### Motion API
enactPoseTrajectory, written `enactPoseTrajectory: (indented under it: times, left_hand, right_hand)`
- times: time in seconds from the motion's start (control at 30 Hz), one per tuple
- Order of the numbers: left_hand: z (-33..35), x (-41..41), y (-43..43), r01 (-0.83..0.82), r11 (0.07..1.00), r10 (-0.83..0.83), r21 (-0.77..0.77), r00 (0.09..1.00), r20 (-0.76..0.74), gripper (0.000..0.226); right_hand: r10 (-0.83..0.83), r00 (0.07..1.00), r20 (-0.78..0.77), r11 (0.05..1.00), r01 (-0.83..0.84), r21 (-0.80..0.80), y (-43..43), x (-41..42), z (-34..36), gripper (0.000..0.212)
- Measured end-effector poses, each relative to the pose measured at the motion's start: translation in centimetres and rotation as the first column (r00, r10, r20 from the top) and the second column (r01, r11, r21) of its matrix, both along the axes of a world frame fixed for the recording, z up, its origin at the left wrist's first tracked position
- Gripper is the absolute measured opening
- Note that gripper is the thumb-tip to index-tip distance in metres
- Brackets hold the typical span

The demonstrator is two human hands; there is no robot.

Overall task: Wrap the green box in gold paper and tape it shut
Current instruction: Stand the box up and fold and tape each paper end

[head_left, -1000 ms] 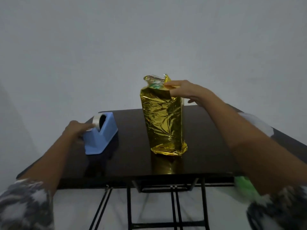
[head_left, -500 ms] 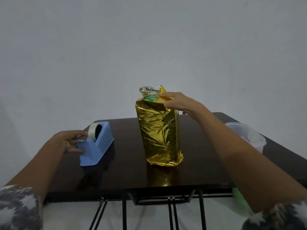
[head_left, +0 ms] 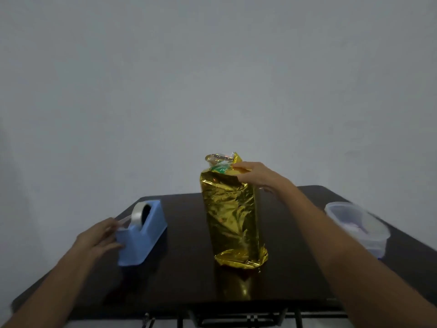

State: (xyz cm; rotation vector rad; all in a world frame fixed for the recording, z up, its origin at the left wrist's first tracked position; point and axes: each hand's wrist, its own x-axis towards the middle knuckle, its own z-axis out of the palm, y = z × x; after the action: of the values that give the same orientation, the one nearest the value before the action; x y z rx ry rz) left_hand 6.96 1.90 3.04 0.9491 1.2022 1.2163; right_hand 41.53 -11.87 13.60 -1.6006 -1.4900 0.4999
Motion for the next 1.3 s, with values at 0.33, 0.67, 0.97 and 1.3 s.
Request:
enactPoseTrajectory:
  times: [0.33,0.67,0.97,1.3]
  left_hand:
    - [-2.0,1.1,-1.9,-0.076,0.997,0.071,0.031,0.989,0.13,0.003]
    - [-1.6,2.3,-1.9,-0.062,0.998,0.058,0.021,0.985,0.164,0.012]
    - [-3.0,2.1,-2.1,-0.096,0.995,0.091,0.018,0.978,0.186,0.034]
    - [-3.7,3.4,-2.1,-0.28,0.96,0.274,0.023,0.951,0.147,0.038]
  right_hand:
    - [-0.034,0.999,0.023,0.999,0.034,0.001,-1.5,-0.6,0.4,0.052]
    - [-0.056,0.996,0.071,0.998,0.057,-0.012,-1.2,-0.5,0.5,0.048]
    - [-0.02,1.0,-0.007,1.0,0.02,0.0,-1.4,-0.4,0.3,0.05]
    - [-0.027,1.0,0.003,0.999,0.027,-0.021,-1.3,-0.3,0.3,0.05]
